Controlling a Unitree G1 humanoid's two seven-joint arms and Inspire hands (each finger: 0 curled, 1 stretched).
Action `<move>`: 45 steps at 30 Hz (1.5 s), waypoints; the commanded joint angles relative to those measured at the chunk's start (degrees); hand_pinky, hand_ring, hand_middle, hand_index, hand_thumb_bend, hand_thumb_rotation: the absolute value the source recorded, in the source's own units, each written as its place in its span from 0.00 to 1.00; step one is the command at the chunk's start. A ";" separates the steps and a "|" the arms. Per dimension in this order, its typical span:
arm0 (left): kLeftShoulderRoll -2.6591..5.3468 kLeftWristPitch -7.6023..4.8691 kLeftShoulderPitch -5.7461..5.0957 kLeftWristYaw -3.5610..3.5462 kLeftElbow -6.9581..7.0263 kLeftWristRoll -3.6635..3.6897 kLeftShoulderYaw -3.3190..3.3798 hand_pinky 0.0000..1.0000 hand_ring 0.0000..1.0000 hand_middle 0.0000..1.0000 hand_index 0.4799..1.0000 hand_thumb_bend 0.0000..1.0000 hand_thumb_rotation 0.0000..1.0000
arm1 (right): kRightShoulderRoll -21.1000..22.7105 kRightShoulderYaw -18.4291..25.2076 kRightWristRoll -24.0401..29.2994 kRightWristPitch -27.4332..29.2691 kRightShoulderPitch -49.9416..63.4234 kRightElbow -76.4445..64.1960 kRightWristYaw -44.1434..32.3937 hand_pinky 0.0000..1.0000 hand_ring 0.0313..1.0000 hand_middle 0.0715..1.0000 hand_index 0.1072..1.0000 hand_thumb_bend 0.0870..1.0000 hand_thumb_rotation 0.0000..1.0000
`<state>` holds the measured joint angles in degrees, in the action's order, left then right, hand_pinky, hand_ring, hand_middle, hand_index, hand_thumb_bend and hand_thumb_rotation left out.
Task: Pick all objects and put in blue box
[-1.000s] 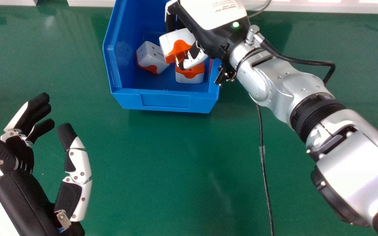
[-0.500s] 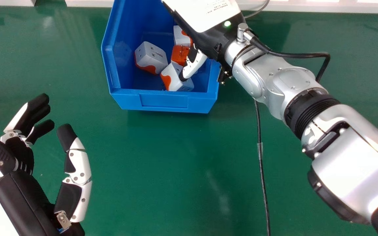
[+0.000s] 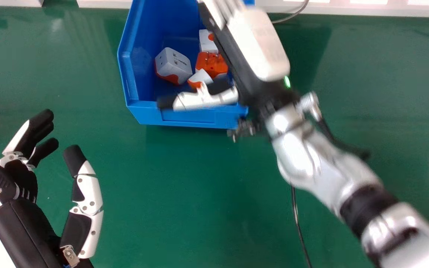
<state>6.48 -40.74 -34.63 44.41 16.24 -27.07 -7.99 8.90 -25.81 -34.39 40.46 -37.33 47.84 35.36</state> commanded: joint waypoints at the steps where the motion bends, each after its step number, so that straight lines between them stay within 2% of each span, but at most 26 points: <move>1: 4.57 -1.46 -1.75 -0.03 1.51 0.15 -2.63 0.69 0.74 0.73 0.49 0.25 0.00 | -0.65 2.45 6.74 3.47 6.37 -5.44 -4.68 0.91 1.00 1.00 1.00 0.90 0.84; 3: 4.49 -1.67 -2.07 -0.26 1.71 0.67 -2.56 0.69 0.74 0.73 0.48 0.24 0.00 | -1.57 3.75 14.27 3.90 12.99 -10.83 -11.45 0.90 1.00 1.00 1.00 0.87 0.88; 5: 4.47 -1.47 -2.72 -0.55 2.20 0.81 -2.53 0.69 0.73 0.72 0.48 0.24 0.00 | -1.78 4.37 18.79 4.38 18.11 -15.49 -16.36 0.90 1.00 1.00 1.00 0.85 0.92; 7: 4.20 -1.65 -3.24 -0.81 2.38 0.88 -2.36 0.68 0.73 0.72 0.48 0.25 0.00 | -1.25 5.08 19.91 4.03 22.17 -20.25 -19.25 0.92 1.00 1.00 1.00 0.85 0.97; 10: 3.87 -2.18 -3.67 -0.75 2.06 0.68 -1.92 0.67 0.73 0.73 0.48 0.24 0.00 | -1.20 6.59 21.32 2.02 26.70 -26.50 -22.77 0.91 1.00 1.00 1.00 0.85 1.00; 13: 3.94 -2.33 -3.78 -1.06 1.81 1.56 -2.30 0.68 0.74 0.73 0.49 0.24 0.00 | -2.61 7.73 23.72 1.04 31.11 -31.29 -24.97 0.92 1.00 1.00 1.00 0.85 1.00; 14: 4.03 -2.22 -3.95 -1.16 1.86 1.74 -2.48 0.68 0.73 0.73 0.48 0.25 0.00 | -3.30 7.95 23.80 0.83 32.33 -32.43 -25.18 0.91 1.00 1.00 1.00 0.85 1.00; 16: 4.45 -1.49 -4.51 -1.21 2.31 1.62 -2.61 0.68 0.73 0.73 0.48 0.26 0.00 | -5.11 7.98 23.63 -0.13 34.92 -34.34 -25.15 0.90 1.00 1.00 1.00 0.84 1.00; 18: 4.55 -1.20 -4.68 -1.23 2.67 1.49 -2.45 0.67 0.73 0.73 0.48 0.26 0.00 | -7.40 7.49 23.19 -0.89 37.95 -35.87 -24.69 0.90 1.00 1.00 1.00 0.82 1.00; 20: 4.29 -1.18 -4.53 -1.39 2.83 1.36 -2.06 0.67 0.72 0.72 0.48 0.26 0.00 | -9.88 6.34 22.32 -1.02 41.61 -36.86 -24.00 0.88 0.99 1.00 1.00 0.77 1.00; 23: 3.79 -1.41 -4.12 -1.75 2.45 1.48 -1.79 0.67 0.73 0.72 0.48 0.25 0.00 | -11.77 5.57 21.99 -0.57 44.02 -37.06 -24.46 0.88 0.99 1.00 1.00 0.75 1.00; 27: 3.87 -1.65 -3.76 -1.88 1.91 1.44 -1.73 0.67 0.73 0.73 0.49 0.25 0.00 | -12.14 6.35 20.83 2.45 43.35 -36.45 -24.43 0.92 1.00 1.00 1.00 0.78 1.00; 32: 4.74 -1.11 -3.87 -1.38 2.43 1.50 -2.06 0.67 0.72 0.72 0.46 0.27 0.00 | -12.89 6.37 20.24 5.40 43.99 -35.11 -24.41 0.95 1.00 1.00 1.00 0.78 1.00; 35: 4.40 -1.16 -4.01 -1.61 2.63 1.51 -1.99 0.66 0.72 0.72 0.47 0.26 0.00 | -13.01 6.35 19.53 5.60 44.66 -35.02 -24.42 0.94 1.00 1.00 1.00 0.77 1.00; 37: 3.89 -1.40 -3.97 -2.17 2.58 2.14 -2.08 0.67 0.73 0.72 0.48 0.25 0.00 | -13.08 6.51 19.29 5.30 44.92 -35.37 -24.28 0.94 1.00 1.00 1.00 0.78 1.00; 39: 3.96 -1.46 -3.93 -2.38 2.58 2.42 -2.16 0.67 0.73 0.72 0.48 0.25 0.00 | -13.22 6.73 19.05 5.12 45.11 -35.77 -24.00 0.94 1.00 1.00 1.00 0.77 1.00; 42: 4.37 -1.13 -3.89 -2.27 2.62 2.09 -1.92 0.68 0.73 0.72 0.48 0.26 0.00 | -13.41 7.20 17.99 5.17 45.16 -36.02 -23.30 0.93 1.00 1.00 1.00 0.76 1.00; 45: 4.30 -0.96 -3.75 -2.39 2.80 2.09 -1.78 0.67 0.72 0.72 0.47 0.26 0.00 | -13.66 7.12 19.01 5.03 45.12 -36.00 -23.82 0.96 1.00 1.00 1.00 0.76 1.00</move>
<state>6.17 -41.63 -37.75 41.98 17.39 -24.66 -8.86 -3.23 -18.76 -16.10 44.43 7.76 13.34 11.43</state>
